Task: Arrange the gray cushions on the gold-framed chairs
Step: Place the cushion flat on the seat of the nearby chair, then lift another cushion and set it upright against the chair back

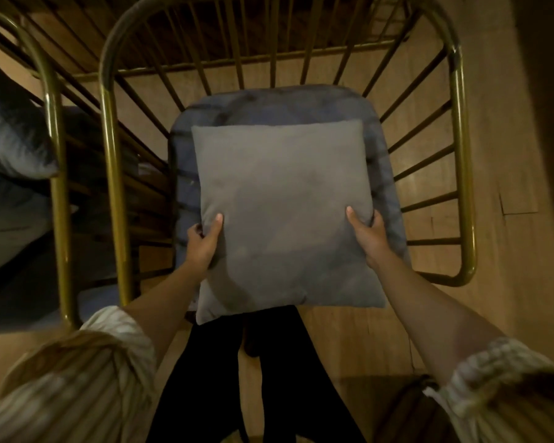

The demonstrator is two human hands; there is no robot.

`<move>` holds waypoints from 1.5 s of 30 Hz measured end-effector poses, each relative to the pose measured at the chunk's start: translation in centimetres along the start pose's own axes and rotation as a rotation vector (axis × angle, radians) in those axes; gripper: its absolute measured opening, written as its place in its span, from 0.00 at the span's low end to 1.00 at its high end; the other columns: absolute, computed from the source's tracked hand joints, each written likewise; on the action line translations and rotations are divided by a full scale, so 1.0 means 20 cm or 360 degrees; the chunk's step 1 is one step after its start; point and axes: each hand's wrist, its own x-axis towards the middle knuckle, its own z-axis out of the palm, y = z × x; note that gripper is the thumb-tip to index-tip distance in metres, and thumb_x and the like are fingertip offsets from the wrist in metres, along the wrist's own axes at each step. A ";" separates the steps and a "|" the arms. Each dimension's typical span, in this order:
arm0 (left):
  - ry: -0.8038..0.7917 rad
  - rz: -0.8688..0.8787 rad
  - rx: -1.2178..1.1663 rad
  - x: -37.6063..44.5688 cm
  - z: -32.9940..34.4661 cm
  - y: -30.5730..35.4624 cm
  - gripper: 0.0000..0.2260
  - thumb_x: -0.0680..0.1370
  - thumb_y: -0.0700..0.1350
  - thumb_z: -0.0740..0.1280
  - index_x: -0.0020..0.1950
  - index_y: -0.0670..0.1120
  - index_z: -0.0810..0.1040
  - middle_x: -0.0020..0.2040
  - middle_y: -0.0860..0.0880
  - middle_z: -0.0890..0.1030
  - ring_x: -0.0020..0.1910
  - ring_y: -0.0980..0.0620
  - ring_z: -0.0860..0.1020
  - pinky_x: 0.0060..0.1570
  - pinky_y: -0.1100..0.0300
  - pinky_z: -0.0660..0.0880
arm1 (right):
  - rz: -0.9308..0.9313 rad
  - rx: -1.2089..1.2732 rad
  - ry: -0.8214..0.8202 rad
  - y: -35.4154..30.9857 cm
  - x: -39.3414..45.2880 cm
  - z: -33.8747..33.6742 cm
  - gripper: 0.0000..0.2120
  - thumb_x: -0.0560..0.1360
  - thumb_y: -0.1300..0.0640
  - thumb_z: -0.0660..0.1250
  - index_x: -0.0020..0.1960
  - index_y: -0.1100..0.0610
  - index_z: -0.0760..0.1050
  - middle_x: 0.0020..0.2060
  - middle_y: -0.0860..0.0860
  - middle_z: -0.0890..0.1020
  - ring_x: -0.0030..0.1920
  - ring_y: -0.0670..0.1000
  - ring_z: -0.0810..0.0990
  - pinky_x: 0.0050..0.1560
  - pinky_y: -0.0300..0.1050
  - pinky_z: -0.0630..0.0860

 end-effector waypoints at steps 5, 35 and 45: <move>-0.0086 -0.0077 -0.0014 0.04 0.01 -0.03 0.41 0.71 0.63 0.71 0.76 0.45 0.61 0.73 0.44 0.70 0.69 0.39 0.71 0.70 0.43 0.69 | -0.0022 -0.0108 -0.0006 0.08 0.07 -0.01 0.56 0.51 0.20 0.69 0.74 0.45 0.63 0.67 0.49 0.76 0.64 0.56 0.77 0.64 0.59 0.76; 0.0884 0.0343 -0.0063 -0.44 -2.11 0.04 0.28 0.78 0.49 0.68 0.74 0.38 0.65 0.73 0.37 0.69 0.69 0.37 0.71 0.66 0.44 0.72 | -0.1179 -0.1273 -0.1107 -1.13 -1.33 1.56 0.37 0.75 0.49 0.70 0.78 0.55 0.56 0.58 0.58 0.81 0.57 0.58 0.80 0.54 0.50 0.76; 0.0890 0.0132 -0.0177 -0.17 -2.95 -0.10 0.29 0.78 0.50 0.69 0.75 0.40 0.64 0.72 0.37 0.70 0.68 0.36 0.72 0.65 0.43 0.73 | -0.1196 -0.1255 -0.1133 -1.05 -1.72 2.40 0.38 0.75 0.51 0.71 0.78 0.57 0.57 0.72 0.58 0.69 0.71 0.59 0.70 0.69 0.52 0.69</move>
